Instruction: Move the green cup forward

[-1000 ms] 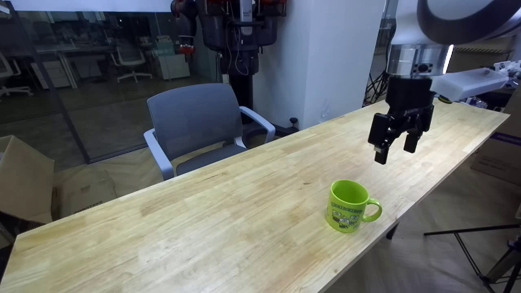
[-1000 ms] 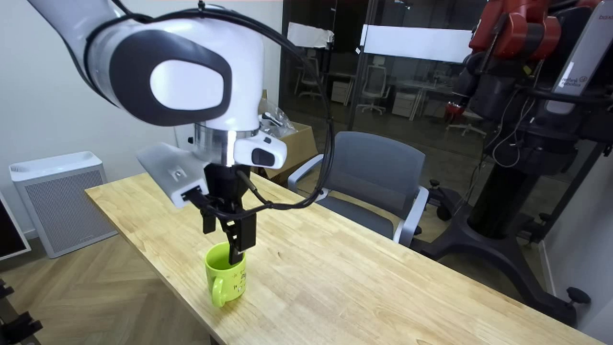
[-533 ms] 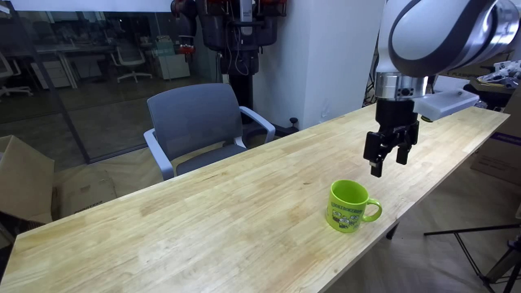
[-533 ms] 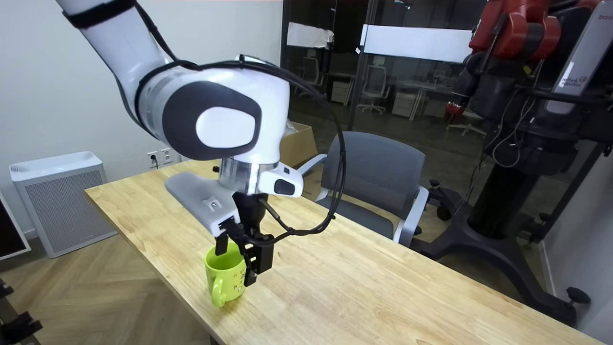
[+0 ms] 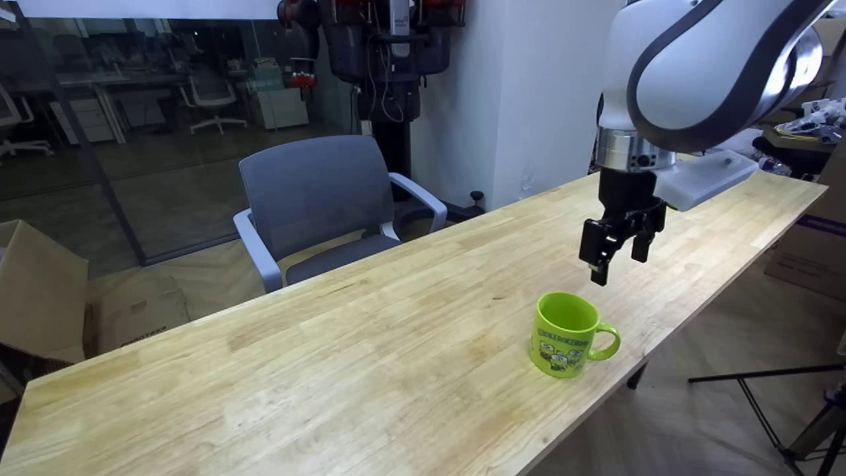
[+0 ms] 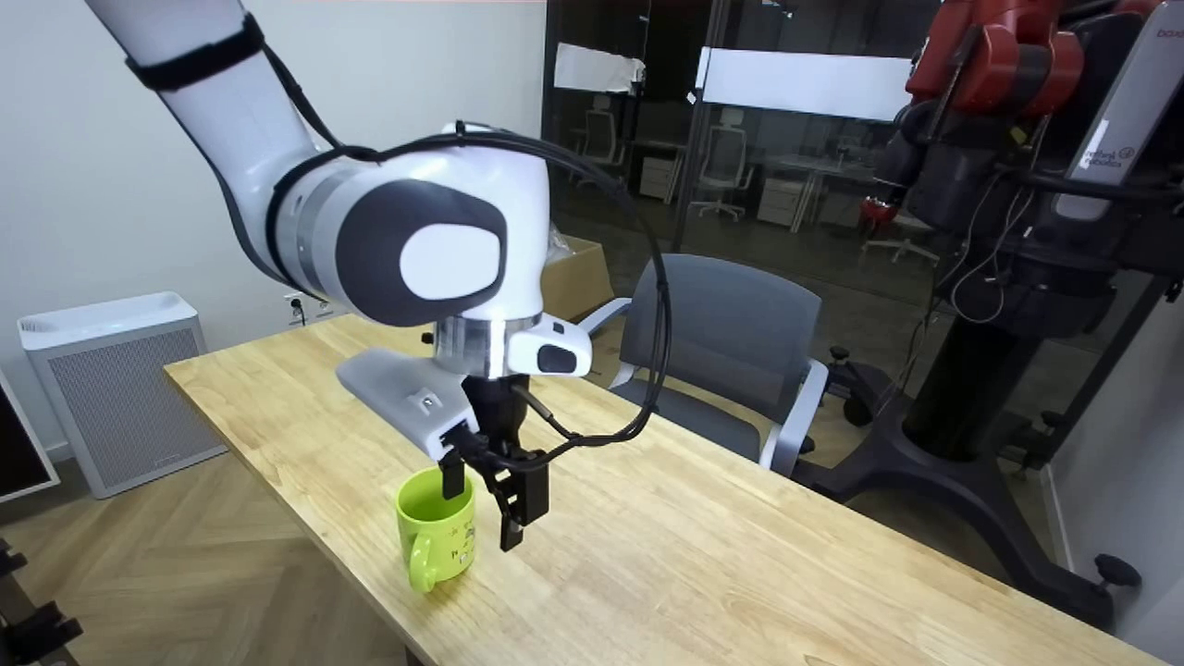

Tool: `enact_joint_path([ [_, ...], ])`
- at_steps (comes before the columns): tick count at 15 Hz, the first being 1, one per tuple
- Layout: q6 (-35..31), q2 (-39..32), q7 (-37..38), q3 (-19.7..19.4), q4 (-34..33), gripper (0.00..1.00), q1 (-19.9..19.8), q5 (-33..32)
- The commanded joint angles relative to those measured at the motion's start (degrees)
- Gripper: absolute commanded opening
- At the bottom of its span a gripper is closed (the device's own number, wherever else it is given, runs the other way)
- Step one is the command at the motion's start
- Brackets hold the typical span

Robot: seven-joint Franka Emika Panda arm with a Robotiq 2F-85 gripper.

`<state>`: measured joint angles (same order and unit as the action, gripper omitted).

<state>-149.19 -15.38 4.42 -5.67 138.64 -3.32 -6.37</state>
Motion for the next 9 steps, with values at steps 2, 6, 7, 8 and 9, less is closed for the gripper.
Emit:
enact_joint_path([
  [2,-3.03,-4.86,3.58,-1.10,-3.39,1.00,2.07,-2.21],
  [6,-4.60,-6.60,2.13,0.25,-4.21,1.00,2.98,-0.63],
  [7,-4.65,-6.86,1.84,0.55,-4.35,1.00,3.17,-0.31],
  [8,-4.80,-6.95,1.73,0.77,-4.32,1.00,3.46,-0.14],
  [9,-4.82,-7.12,1.68,0.90,-4.41,1.00,3.72,-0.08],
])
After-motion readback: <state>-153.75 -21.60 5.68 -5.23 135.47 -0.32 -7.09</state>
